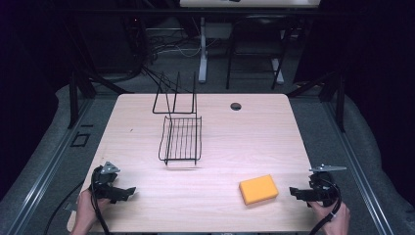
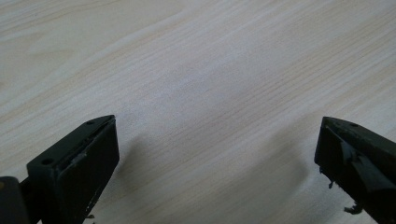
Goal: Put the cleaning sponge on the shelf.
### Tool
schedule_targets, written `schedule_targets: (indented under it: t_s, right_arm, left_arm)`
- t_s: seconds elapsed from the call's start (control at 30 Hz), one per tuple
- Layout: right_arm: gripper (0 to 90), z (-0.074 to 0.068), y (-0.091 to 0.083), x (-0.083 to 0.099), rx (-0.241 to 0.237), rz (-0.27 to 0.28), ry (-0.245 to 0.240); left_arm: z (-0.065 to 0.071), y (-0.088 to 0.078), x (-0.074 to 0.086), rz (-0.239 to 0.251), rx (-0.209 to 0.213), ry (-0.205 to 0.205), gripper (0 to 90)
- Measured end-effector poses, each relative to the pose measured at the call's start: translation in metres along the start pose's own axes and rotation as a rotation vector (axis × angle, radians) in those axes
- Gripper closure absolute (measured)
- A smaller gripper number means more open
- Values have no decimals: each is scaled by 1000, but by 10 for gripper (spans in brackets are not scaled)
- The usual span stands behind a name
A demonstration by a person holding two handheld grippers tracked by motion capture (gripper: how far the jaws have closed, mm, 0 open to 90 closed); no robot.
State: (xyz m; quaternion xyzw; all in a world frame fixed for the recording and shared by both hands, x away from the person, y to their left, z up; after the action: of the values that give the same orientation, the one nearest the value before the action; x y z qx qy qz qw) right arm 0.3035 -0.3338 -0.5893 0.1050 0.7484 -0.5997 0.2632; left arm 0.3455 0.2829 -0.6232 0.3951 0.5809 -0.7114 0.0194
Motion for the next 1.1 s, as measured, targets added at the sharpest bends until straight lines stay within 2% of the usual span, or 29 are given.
schedule_targets:
  t_s: [0.3,0.37,0.77,0.93,1.1]
  right_arm:
    - [148,-1,-4,-2,5,10,-8]
    - [148,-4,-6,-5,-5,31,-2]
    - [138,-26,-9,-12,-27,29,-66]
    - [71,-33,-11,-11,-30,9,-70]
    - [69,-41,-12,-14,-52,8,-83]
  left_arm:
    - [1,0,-1,0,5,9,1]
    - [1,0,-1,7,5,4,1]
    - [2,1,-3,6,12,3,0]
    - [6,4,-8,14,21,20,0]
    - [6,4,-7,16,25,14,0]
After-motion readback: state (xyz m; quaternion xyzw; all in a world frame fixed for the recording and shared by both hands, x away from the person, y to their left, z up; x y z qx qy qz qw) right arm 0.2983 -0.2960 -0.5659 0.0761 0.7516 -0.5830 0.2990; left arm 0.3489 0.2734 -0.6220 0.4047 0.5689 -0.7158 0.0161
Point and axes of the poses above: each handheld gripper's, and its own axes: y roughly forward along the jaws, x roughly out of its underside, z roughly to its right, the point moved 6 cm from there along y, roughly forward along the jaws, and after that the axes turned 1 degree about -z, right-handed, at the moved point
